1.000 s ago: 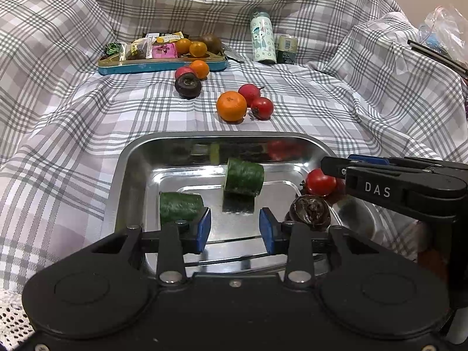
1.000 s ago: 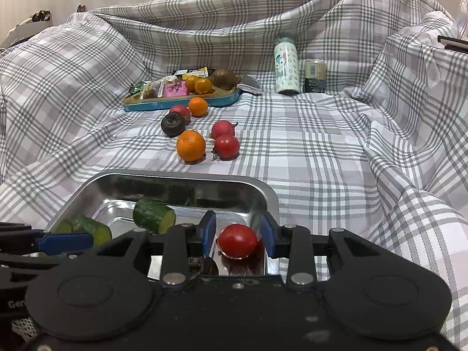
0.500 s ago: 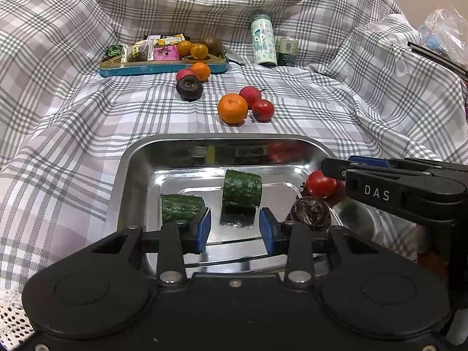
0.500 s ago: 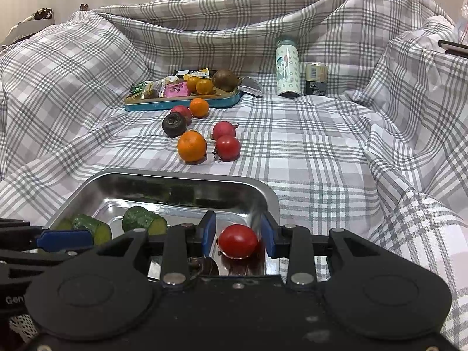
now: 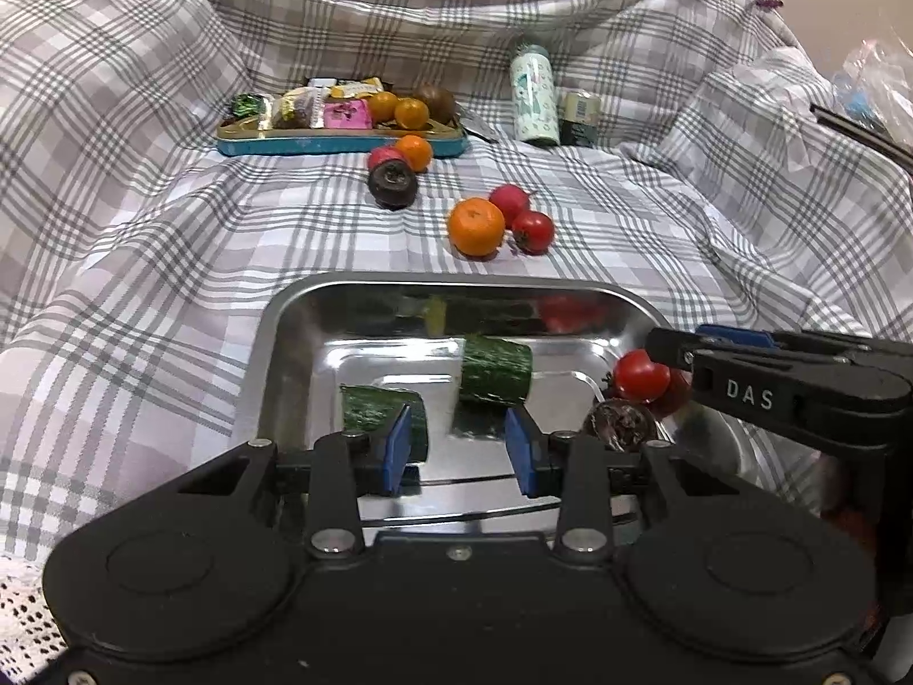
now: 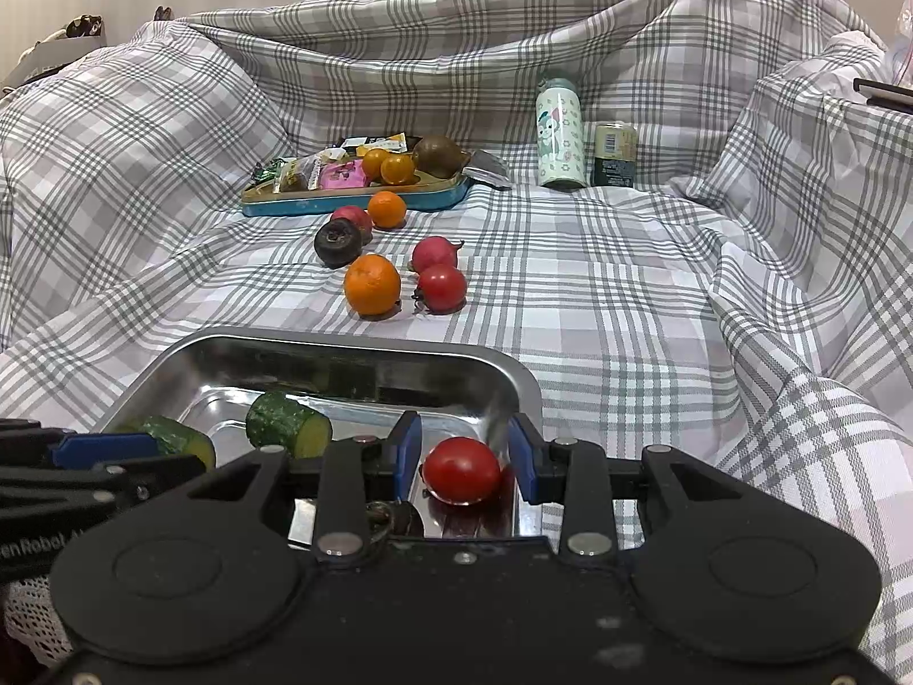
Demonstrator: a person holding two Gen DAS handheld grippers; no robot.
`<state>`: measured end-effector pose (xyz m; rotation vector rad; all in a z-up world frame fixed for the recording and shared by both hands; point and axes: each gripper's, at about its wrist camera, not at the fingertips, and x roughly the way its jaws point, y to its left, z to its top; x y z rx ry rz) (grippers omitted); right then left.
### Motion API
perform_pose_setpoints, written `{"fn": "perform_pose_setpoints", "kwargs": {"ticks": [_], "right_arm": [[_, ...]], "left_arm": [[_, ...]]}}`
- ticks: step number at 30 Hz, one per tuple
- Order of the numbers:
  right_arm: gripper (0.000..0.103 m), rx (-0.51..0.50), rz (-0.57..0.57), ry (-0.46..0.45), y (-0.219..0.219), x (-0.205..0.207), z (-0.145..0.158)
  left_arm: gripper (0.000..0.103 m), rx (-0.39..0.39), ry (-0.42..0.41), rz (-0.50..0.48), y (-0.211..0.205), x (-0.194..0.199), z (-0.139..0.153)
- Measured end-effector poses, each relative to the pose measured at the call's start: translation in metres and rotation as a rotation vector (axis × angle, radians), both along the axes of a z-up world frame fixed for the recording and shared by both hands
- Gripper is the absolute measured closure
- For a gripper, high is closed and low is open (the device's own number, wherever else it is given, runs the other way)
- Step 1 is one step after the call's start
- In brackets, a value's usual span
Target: Organize fruits
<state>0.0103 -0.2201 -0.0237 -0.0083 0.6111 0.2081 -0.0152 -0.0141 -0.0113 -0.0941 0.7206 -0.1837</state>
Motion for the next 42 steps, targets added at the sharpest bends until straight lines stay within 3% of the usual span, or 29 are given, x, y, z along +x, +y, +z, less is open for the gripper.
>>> {"fn": "perform_pose_setpoints", "kwargs": {"ticks": [16,32,38,42], "right_arm": [[0.067,-0.005,0.003,0.0,-0.003,-0.002,-0.001],[0.067,-0.022,0.061,0.026,0.002,-0.004,0.004],[0.067,-0.005,0.059,0.071,0.001,0.006,0.01],[0.067,-0.018,0.058,0.052,0.001,0.018,0.022]], "left_arm": [[0.057,0.013,-0.037,0.118,0.009,0.0,0.001],[0.057,0.064,-0.047,0.108,0.005,0.001,0.012],[0.057,0.087,-0.014,0.093,0.003,0.021,0.017],[0.057,0.088,-0.026,0.061,0.003,0.04,0.026]]}}
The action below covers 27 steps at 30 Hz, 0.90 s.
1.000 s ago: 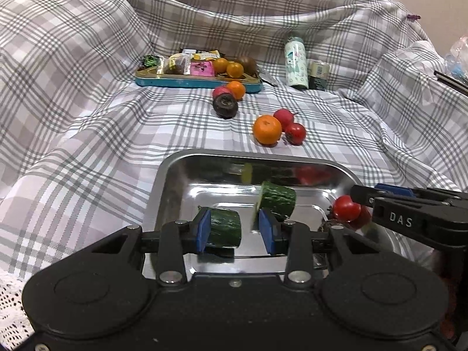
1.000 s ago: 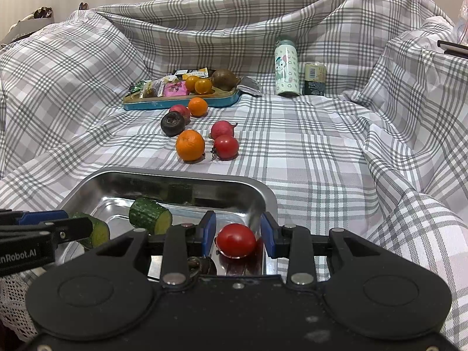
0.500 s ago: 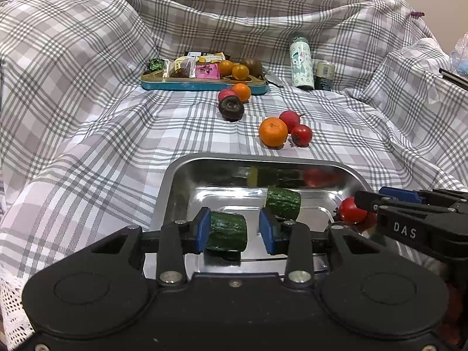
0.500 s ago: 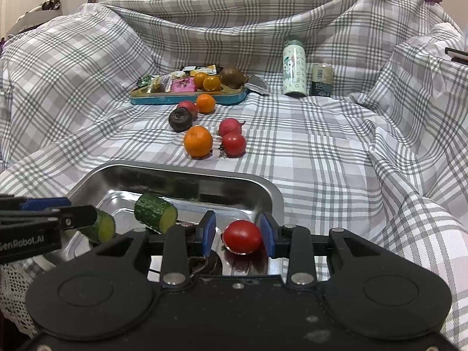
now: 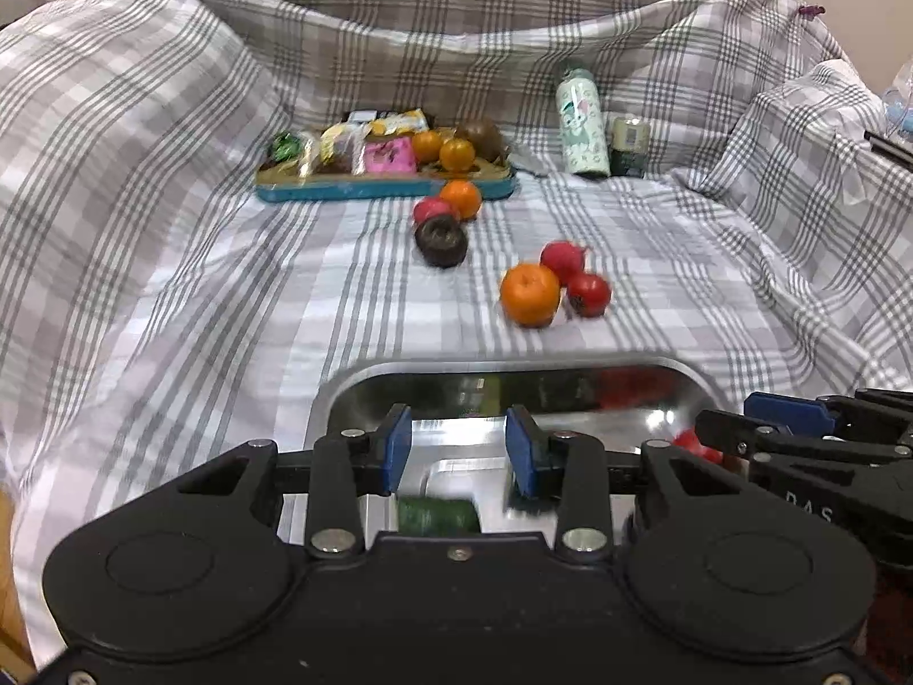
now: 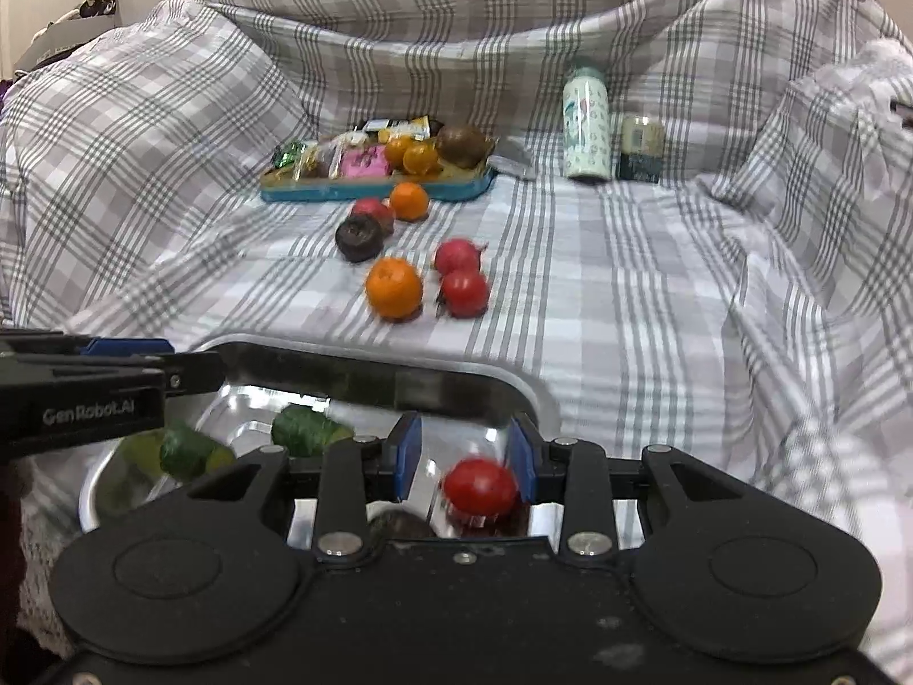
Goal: Organize fruits
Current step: 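Grasp another red tomato with the right tool while the left tool grasps an orange tangerine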
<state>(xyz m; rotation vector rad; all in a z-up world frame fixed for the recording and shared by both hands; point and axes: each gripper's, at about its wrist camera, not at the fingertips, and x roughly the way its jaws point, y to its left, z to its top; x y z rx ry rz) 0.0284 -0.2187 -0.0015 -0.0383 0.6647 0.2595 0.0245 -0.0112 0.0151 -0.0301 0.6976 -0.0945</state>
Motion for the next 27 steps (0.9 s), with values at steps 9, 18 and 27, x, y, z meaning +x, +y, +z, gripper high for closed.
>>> {"fn": "perform_pose_setpoints", "kwargs": {"ticks": [9,18,27], "right_arm": [[0.067,0.007,-0.015,-0.013,-0.002,0.048,0.013],[0.067,-0.009,-0.018,0.015,0.003,0.091,0.002],[0.067,-0.016,0.006,0.043,0.013,0.127,-0.01]], "left_arm": [[0.057,0.028,-0.029,-0.028,-0.004,0.046,0.01],[0.057,0.046,-0.021,-0.031,-0.004,0.085,0.006],[0.057,0.058,0.019,-0.038,-0.003,0.105,-0.008]]}}
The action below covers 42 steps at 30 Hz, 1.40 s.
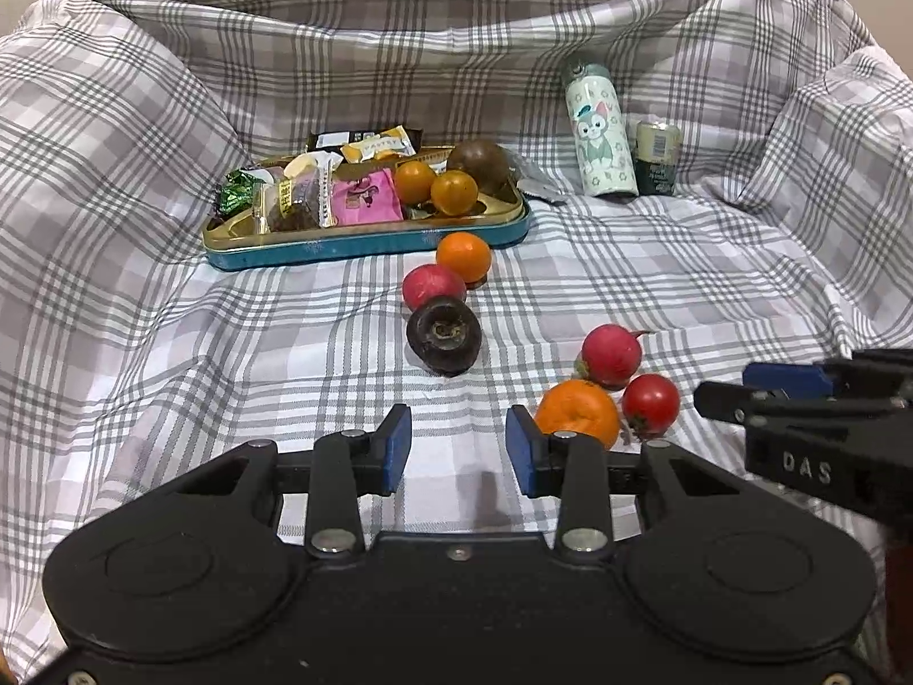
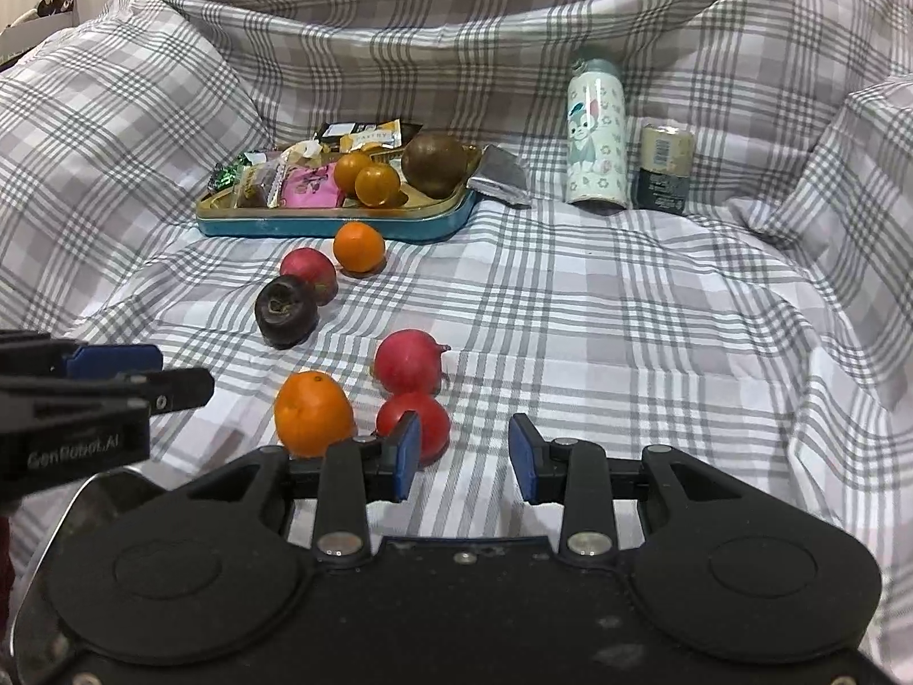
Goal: Organize fruits
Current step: 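Grasp another red tomato with the right tool while the left tool grasps an orange tangerine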
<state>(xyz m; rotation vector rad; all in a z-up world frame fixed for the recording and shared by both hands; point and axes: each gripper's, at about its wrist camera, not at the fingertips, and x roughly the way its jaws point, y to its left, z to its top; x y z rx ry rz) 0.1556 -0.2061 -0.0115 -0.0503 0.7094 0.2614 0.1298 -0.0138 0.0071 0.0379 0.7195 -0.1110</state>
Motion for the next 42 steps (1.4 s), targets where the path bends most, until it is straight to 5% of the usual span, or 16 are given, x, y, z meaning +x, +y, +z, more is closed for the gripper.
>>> {"fn": "perform_pose_setpoints", "kwargs": {"ticks": [19,25,27,38,42], "right_arm": [[0.063,0.148,0.08,0.079,0.014,0.031,-0.012],[0.06,0.238,0.059,0.21,0.006,0.051,-0.024],[0.068,0.234,0.062,0.191,0.007,0.049,-0.023],[0.068,0.093,-0.008,-0.026,0.0,0.021,-0.007],[0.068,0.049,-0.073,-0.025,-0.012,0.024,-0.01]], "left_arm": [[0.057,-0.036,0.035,0.02,0.011,0.006,-0.006],[0.057,-0.03,0.027,0.006,0.008,0.003,-0.003],[0.057,-0.019,0.025,-0.001,0.006,0.002,-0.002],[0.057,0.011,0.019,-0.073,-0.015,-0.002,0.005],[0.056,0.016,0.029,-0.107,-0.029,0.004,0.004]]}}
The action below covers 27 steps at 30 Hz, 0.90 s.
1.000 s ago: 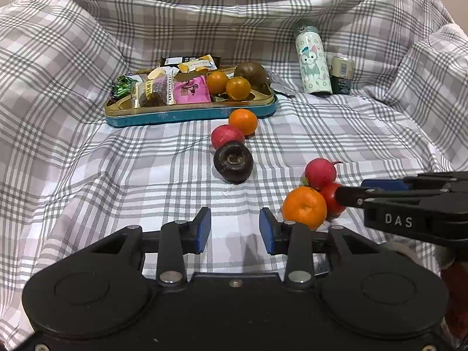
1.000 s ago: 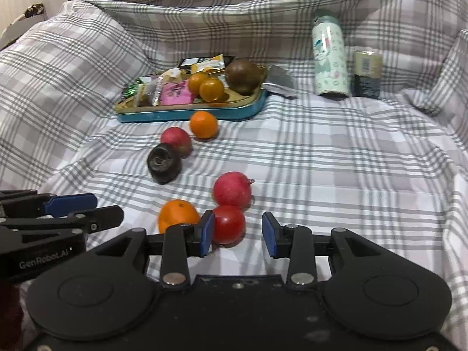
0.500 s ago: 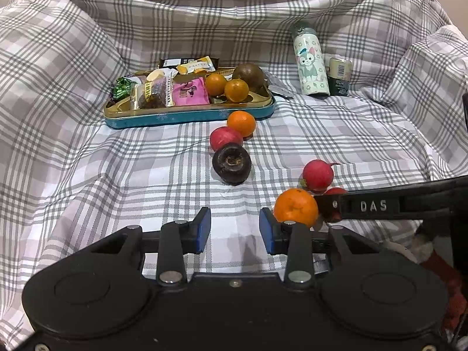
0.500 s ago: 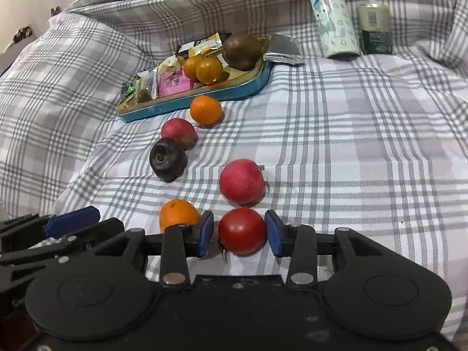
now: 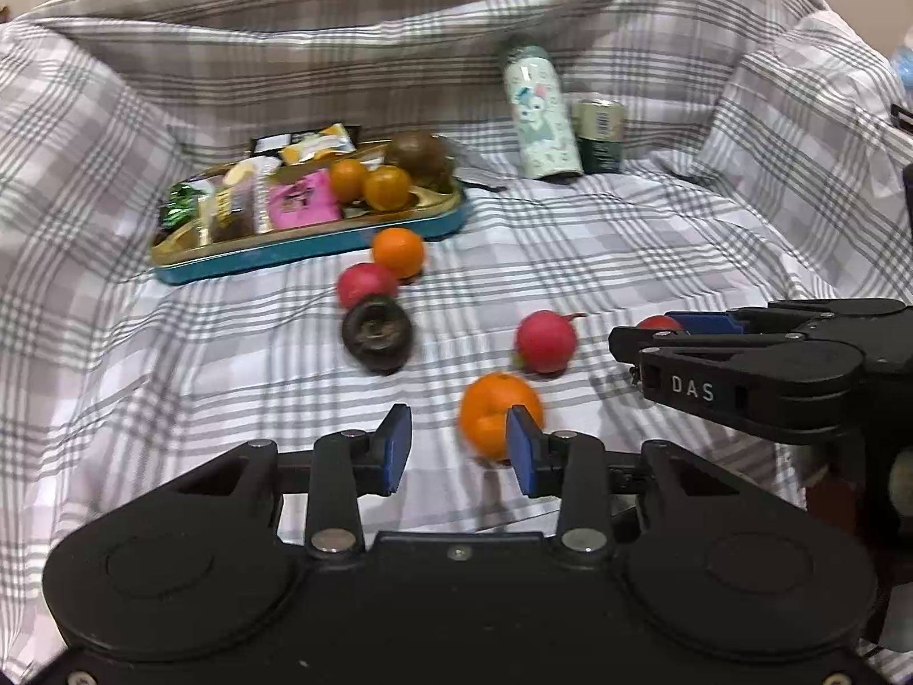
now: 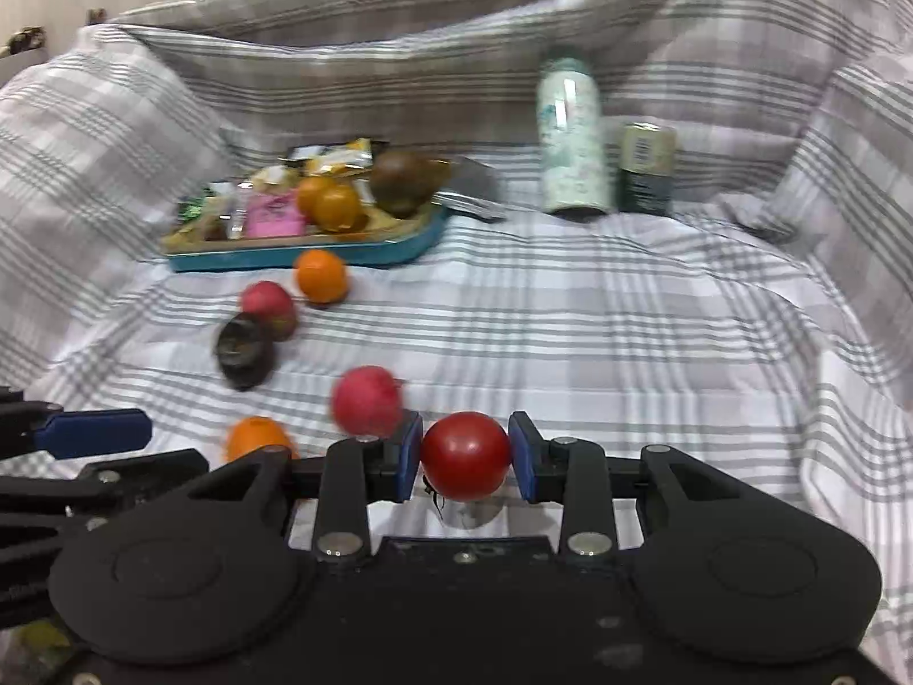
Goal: Organize fruits
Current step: 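Grasp another red tomato with the right tool while the left tool grasps an orange tangerine, then carry the tomato and tangerine over the steel tray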
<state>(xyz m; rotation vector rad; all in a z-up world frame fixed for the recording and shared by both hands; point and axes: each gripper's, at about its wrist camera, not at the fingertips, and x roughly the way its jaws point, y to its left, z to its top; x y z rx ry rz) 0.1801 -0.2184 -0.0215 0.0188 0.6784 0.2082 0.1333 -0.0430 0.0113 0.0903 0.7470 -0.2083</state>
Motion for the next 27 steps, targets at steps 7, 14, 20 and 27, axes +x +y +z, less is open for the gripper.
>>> {"fn": "perform_pose_setpoints", "kwargs": {"ticks": [7,14,20,27], "right_arm": [[0.068,0.013,-0.042,0.044,-0.015,0.006,-0.005],[0.067,-0.002,-0.05,0.083,-0.013,0.01,-0.011],[0.067,-0.013,-0.043,0.096,-0.012,0.009,-0.013],[0.066,0.005,-0.039,0.122,-0.016,0.008,-0.013]], "left_arm": [[0.056,0.017,0.023,-0.007,-0.015,0.013,-0.011],[0.05,-0.001,0.038,-0.006,-0.019,0.02,-0.019],[0.05,0.003,0.044,-0.027,-0.026,0.023,-0.024],[0.05,0.002,0.04,-0.023,-0.028,0.027,-0.029]]}}
